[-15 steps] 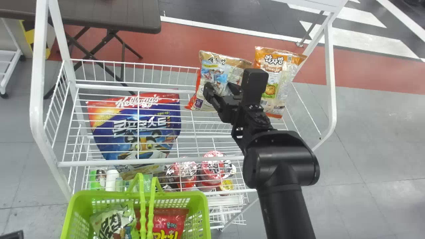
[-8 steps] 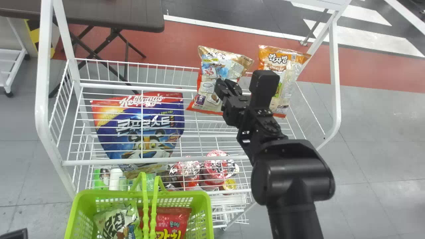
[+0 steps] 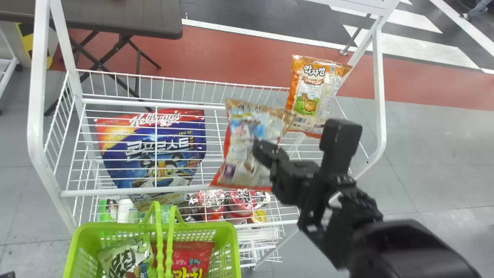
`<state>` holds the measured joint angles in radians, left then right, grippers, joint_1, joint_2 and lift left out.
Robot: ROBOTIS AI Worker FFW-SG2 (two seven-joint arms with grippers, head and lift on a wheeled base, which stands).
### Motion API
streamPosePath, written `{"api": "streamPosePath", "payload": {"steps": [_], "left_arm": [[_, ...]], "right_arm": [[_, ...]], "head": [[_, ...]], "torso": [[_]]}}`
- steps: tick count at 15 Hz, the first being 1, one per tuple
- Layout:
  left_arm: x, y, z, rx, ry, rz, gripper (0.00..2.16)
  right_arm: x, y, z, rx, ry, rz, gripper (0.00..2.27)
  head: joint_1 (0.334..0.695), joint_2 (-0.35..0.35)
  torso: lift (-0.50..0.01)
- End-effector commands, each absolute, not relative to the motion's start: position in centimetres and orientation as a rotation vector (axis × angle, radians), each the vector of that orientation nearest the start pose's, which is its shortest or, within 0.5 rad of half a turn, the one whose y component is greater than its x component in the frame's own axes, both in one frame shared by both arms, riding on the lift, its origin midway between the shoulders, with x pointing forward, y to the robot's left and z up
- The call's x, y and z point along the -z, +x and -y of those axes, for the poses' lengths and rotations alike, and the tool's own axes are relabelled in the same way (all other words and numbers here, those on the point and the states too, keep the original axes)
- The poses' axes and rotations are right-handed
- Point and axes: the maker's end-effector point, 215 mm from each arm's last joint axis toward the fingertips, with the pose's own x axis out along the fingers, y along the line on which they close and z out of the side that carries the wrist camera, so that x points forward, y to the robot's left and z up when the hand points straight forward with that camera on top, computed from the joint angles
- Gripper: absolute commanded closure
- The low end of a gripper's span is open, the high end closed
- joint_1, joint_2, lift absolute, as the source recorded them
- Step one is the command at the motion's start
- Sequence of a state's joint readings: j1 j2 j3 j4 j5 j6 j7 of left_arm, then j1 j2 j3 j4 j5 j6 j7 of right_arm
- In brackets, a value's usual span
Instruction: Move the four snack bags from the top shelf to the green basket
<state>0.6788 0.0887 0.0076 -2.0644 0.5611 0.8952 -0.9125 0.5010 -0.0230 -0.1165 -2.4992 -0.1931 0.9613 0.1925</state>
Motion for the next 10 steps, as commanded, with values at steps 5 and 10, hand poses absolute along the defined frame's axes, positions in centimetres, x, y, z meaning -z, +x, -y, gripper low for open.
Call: {"api": "streamPosePath", "payload": {"steps": [5,10], "left_arm": [[44.0,19.8,-0.9,1.017,-0.930,-0.792,1.58],[44.1,19.6,-0.8,1.016,-0.934,-0.794,1.58]], "right_arm": [[41.8,28.6,15.8,-0.357,0.322,-0.816,2.24],[46.7,24.7,12.5,-0.413,0.363,-0.946,2.24]], "head": [[0.695,-0.350],[0.695,-0.349]], "torso": [[0.000],[0.000]]}}
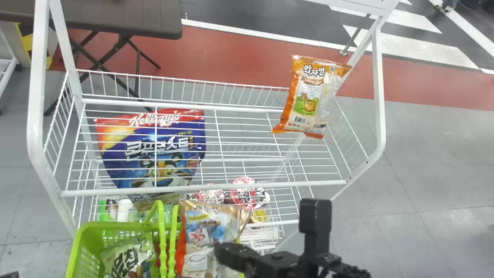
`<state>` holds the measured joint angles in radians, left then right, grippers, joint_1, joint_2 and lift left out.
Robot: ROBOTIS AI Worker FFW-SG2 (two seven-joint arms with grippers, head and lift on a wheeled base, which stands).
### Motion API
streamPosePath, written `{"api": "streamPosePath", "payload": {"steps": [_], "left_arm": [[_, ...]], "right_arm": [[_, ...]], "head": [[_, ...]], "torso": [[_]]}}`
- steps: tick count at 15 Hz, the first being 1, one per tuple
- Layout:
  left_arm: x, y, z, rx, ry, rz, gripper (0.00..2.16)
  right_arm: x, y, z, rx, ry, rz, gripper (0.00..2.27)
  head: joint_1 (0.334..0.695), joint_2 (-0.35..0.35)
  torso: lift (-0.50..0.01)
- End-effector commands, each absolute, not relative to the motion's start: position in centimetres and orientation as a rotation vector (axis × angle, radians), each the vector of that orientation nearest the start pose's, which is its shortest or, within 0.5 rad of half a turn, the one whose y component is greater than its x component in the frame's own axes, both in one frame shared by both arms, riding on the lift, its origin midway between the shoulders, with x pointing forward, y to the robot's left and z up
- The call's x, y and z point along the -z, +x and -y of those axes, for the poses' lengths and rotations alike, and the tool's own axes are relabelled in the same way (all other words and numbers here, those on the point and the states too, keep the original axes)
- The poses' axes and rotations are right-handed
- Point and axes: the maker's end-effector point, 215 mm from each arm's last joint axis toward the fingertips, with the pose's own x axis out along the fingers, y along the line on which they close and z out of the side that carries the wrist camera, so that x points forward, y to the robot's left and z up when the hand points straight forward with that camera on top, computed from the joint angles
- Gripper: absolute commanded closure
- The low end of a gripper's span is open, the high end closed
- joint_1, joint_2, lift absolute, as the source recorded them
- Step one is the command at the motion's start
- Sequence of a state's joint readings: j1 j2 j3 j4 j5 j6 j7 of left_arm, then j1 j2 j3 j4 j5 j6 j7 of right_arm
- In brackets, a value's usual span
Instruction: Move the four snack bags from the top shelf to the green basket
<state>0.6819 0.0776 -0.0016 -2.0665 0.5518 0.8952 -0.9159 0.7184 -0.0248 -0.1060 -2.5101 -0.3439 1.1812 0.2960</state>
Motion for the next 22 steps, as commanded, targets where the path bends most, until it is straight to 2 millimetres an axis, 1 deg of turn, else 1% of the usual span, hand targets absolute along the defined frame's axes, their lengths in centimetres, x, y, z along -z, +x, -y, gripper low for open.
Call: {"api": "streamPosePath", "payload": {"steps": [1,3,5,6,7,8,9,10,12,13,14,15,16,17,18,19,20,21,22], "left_arm": [[44.1,19.5,-0.8,1.017,-0.937,-0.794,1.58],[44.1,19.5,-0.8,1.018,-0.939,-0.793,1.58],[44.0,19.4,-0.7,1.020,-0.940,-0.793,1.58],[44.0,19.4,-0.7,1.021,-0.940,-0.792,1.58],[44.0,19.4,-0.7,1.022,-0.939,-0.793,1.58],[43.9,19.3,-0.7,1.024,-0.939,-0.792,1.58],[43.9,19.3,-0.7,1.024,-0.938,-0.793,1.58],[44.0,19.2,-0.7,1.024,-0.938,-0.795,1.58],[43.9,19.1,-0.6,1.028,-0.936,-0.796,1.58],[43.9,19.1,-0.6,1.028,-0.936,-0.796,1.58],[43.9,19.1,-0.7,1.029,-0.934,-0.796,1.58],[43.9,19.1,-0.7,1.029,-0.934,-0.796,1.58],[43.9,19.1,-0.7,1.029,-0.934,-0.796,1.58],[43.9,19.1,-0.7,1.029,-0.934,-0.796,1.58],[44.0,19.1,-0.7,1.026,-0.932,-0.799,1.58],[44.0,19.1,-0.7,1.026,-0.932,-0.799,1.58],[44.1,19.1,-0.7,1.022,-0.931,-0.802,1.58],[44.2,19.2,-0.9,1.020,-0.929,-0.802,1.58],[44.3,19.2,-1.0,1.018,-0.928,-0.804,1.58]], "right_arm": [[47.8,24.0,11.9,-0.423,0.371,-0.970,2.24],[48.9,23.3,11.0,-0.439,0.370,-0.979,2.24],[49.2,22.8,10.5,-0.447,0.365,-0.991,2.24],[49.3,22.7,10.4,-0.448,0.370,-0.992,2.07],[48.9,23.4,10.6,-0.444,0.364,-0.967,1.27],[48.5,24.1,10.9,-0.439,0.360,-0.943,0.05],[48.0,24.8,11.1,-0.434,0.357,-0.914,0.00],[47.2,26.2,11.5,-0.426,0.344,-0.861,0.00],[46.6,28.4,12.2,-0.411,0.327,-0.816,0.06],[45.9,30.1,13.0,-0.394,0.316,-0.764,0.06],[44.4,33.3,14.9,-0.341,0.271,-0.657,0.06],[41.9,37.1,17.6,-0.254,0.204,-0.513,0.06],[40.1,39.8,19.6,-0.191,0.151,-0.426,0.06],[39.2,42.4,21.7,-0.142,0.120,-0.388,0.06],[38.9,44.5,23.7,-0.096,0.104,-0.369,0.06],[38.9,46.2,25.4,-0.053,0.083,-0.358,0.06],[38.5,48.4,27.4,0.001,0.045,-0.324,0.06],[36.9,50.8,29.2,0.043,0.002,-0.243,0.06],[36.5,52.3,30.8,0.085,-0.023,-0.219,0.06]], "head": [[0.695,-0.341],[0.695,-0.321],[0.695,-0.307],[0.695,-0.303],[0.695,-0.300],[0.695,-0.297],[0.695,-0.293],[0.695,-0.293],[0.695,-0.293],[0.695,-0.294],[0.695,-0.298],[0.695,-0.306],[0.695,-0.318],[0.695,-0.337],[0.695,-0.350],[0.695,-0.350],[0.695,-0.350],[0.695,-0.350],[0.695,-0.350]], "torso": [[0.000],[0.000],[0.000],[0.000],[0.000],[0.000],[0.000],[0.000],[0.000],[0.000],[0.000],[0.000],[0.000],[0.000],[0.000],[0.000],[0.000],[0.000],[0.000]]}}
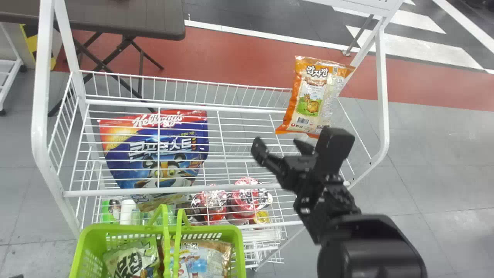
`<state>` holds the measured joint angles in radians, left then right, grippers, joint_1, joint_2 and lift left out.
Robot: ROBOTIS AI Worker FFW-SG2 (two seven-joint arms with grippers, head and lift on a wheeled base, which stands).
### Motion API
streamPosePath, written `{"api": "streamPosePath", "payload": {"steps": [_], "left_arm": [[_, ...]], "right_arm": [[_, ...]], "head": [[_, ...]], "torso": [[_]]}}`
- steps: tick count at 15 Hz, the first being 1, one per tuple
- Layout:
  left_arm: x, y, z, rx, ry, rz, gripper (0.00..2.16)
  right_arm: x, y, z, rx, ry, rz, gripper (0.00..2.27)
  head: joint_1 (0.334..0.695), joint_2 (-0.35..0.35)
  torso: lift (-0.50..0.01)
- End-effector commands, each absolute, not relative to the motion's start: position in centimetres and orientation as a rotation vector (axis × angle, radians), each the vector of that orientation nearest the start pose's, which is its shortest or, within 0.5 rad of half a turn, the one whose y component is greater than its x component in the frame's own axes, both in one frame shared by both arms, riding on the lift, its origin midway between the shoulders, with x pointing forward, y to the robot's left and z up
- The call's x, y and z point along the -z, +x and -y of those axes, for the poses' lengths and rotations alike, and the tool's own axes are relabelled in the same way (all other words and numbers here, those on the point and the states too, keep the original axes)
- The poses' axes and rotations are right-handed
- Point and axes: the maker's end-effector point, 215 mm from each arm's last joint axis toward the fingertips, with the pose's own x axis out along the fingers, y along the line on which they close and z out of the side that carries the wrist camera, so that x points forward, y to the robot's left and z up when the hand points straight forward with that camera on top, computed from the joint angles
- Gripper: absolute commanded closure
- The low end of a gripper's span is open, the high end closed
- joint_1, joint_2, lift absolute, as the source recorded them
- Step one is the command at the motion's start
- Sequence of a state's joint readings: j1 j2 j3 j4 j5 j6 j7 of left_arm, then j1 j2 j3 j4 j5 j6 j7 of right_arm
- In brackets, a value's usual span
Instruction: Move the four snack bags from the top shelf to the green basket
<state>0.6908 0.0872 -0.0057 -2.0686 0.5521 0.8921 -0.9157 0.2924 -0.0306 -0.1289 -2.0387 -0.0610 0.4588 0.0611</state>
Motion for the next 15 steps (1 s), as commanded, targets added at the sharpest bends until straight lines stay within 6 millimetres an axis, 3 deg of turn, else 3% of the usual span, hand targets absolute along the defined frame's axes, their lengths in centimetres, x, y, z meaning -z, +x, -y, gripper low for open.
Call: {"api": "streamPosePath", "payload": {"steps": [1,4,6,9,10,11,12,13,14,15], "left_arm": [[44.3,19.2,-1.1,1.017,-0.926,-0.803,1.58],[44.5,19.3,-1.3,1.011,-0.923,-0.806,1.58],[44.4,19.3,-1.3,1.012,-0.921,-0.805,1.58],[44.4,19.5,-1.2,1.010,-0.921,-0.802,1.58],[44.4,19.6,-1.2,1.009,-0.919,-0.801,1.58],[44.4,19.6,-1.2,1.008,-0.921,-0.802,1.58],[44.5,19.6,-1.3,1.007,-0.921,-0.801,1.58],[44.5,19.7,-1.2,1.006,-0.922,-0.801,1.58],[44.5,19.7,-1.2,1.005,-0.922,-0.801,1.58],[44.5,19.7,-1.1,1.004,-0.921,-0.800,1.58]], "right_arm": [[36.6,53.9,32.4,0.129,-0.044,-0.222,0.06],[35.2,56.5,37.4,0.255,-0.078,-0.175,0.07],[35.7,57.9,40.1,0.300,-0.107,-0.196,0.07],[37.1,60.2,42.8,0.311,-0.113,-0.240,0.07],[37.8,60.8,42.8,0.292,-0.100,-0.257,0.09],[38.3,60.8,42.9,0.271,-0.082,-0.274,0.32],[38.9,60.8,42.5,0.243,-0.063,-0.294,0.76],[39.7,60.6,42.3,0.235,-0.056,-0.321,1.62],[40.4,60.4,41.6,0.208,-0.034,-0.337,2.14],[40.6,60.2,41.4,0.195,-0.021,-0.335,2.23]], "head": [[0.695,-0.350],[0.695,-0.350],[0.695,-0.350],[0.695,-0.350],[0.695,-0.350],[0.695,-0.350],[0.695,-0.350],[0.695,-0.350],[0.695,-0.350],[0.695,-0.350]], "torso": [[0.000],[0.000],[0.000],[0.000],[0.000],[0.000],[0.000],[0.000],[0.000],[0.000]]}}
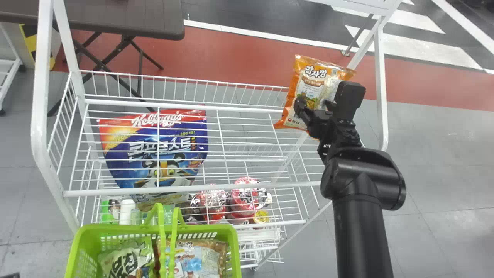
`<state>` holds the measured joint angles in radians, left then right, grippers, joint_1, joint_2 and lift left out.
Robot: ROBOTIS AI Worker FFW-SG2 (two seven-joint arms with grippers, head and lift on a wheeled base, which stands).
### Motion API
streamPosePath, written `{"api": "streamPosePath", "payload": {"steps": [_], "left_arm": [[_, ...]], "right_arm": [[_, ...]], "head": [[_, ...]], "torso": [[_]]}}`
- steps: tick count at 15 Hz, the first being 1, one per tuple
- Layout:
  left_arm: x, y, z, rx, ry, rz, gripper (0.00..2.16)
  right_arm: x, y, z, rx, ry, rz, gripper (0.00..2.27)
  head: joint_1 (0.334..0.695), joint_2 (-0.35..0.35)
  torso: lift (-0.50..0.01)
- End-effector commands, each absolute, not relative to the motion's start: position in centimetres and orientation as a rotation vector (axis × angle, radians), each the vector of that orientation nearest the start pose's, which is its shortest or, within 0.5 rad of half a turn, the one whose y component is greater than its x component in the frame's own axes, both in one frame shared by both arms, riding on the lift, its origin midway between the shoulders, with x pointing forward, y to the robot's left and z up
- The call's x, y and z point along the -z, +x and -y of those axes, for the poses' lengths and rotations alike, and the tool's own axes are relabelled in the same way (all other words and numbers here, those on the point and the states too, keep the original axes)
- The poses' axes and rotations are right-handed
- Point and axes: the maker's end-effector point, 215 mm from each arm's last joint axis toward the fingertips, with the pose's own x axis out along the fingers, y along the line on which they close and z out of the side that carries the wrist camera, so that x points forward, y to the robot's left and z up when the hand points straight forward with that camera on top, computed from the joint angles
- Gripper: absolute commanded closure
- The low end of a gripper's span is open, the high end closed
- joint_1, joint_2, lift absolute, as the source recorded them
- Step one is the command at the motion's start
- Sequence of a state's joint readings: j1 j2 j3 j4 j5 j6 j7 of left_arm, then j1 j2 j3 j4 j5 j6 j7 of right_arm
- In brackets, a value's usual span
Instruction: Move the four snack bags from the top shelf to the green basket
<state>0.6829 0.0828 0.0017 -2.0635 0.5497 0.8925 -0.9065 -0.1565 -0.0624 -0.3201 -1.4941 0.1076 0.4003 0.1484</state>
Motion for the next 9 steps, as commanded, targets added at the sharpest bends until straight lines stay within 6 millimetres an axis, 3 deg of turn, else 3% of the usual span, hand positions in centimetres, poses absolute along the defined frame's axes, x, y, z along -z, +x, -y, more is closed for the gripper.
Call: {"api": "streamPosePath", "payload": {"steps": [1,6,9], "left_arm": [[44.5,19.7,-1.1,1.003,-0.921,-0.800,1.58],[44.7,19.7,-1.1,1.001,-0.924,-0.804,1.58],[44.6,19.8,-1.2,1.000,-0.922,-0.801,1.58]], "right_arm": [[40.0,60.0,41.2,0.192,-0.025,-0.311,2.24],[37.9,58.5,40.9,0.189,-0.007,-0.254,2.24],[37.6,55.8,39.5,0.160,0.045,-0.288,2.24]], "head": [[0.695,-0.350],[0.695,-0.350],[0.695,-0.350]], "torso": [[0.000],[0.000],[0.000]]}}
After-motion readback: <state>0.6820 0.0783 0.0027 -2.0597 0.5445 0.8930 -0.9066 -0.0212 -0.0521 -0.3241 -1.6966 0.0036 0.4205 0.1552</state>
